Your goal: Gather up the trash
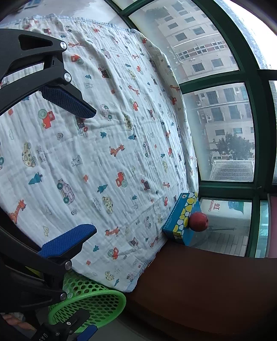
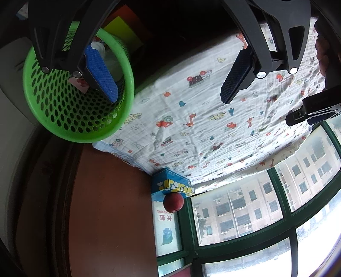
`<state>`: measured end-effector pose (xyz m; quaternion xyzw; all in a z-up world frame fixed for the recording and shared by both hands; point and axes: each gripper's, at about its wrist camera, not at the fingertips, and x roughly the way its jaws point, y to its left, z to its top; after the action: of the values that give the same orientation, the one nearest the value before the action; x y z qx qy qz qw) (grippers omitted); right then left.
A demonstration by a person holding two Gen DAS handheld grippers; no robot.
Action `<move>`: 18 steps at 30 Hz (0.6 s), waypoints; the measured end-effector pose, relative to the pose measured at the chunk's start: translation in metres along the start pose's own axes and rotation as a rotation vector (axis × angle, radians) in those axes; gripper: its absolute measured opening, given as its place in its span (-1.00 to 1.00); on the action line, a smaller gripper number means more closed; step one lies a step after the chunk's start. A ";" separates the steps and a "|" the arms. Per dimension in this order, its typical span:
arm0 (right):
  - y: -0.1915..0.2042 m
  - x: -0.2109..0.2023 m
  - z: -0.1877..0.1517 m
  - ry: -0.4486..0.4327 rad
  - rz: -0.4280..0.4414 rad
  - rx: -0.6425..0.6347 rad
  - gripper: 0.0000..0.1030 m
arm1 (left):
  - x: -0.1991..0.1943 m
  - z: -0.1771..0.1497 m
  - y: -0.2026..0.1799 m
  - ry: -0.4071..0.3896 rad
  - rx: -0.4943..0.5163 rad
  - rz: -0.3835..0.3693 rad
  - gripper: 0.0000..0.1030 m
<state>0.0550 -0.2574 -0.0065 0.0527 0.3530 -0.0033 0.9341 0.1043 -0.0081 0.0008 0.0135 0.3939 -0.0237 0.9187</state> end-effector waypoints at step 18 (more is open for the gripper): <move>-0.007 -0.005 -0.002 -0.007 -0.020 0.026 0.86 | -0.003 0.001 -0.004 -0.008 0.013 0.013 0.87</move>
<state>0.0491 -0.2643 -0.0054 0.0614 0.3503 -0.0175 0.9345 0.1032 -0.0120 0.0037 0.0219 0.3899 -0.0205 0.9204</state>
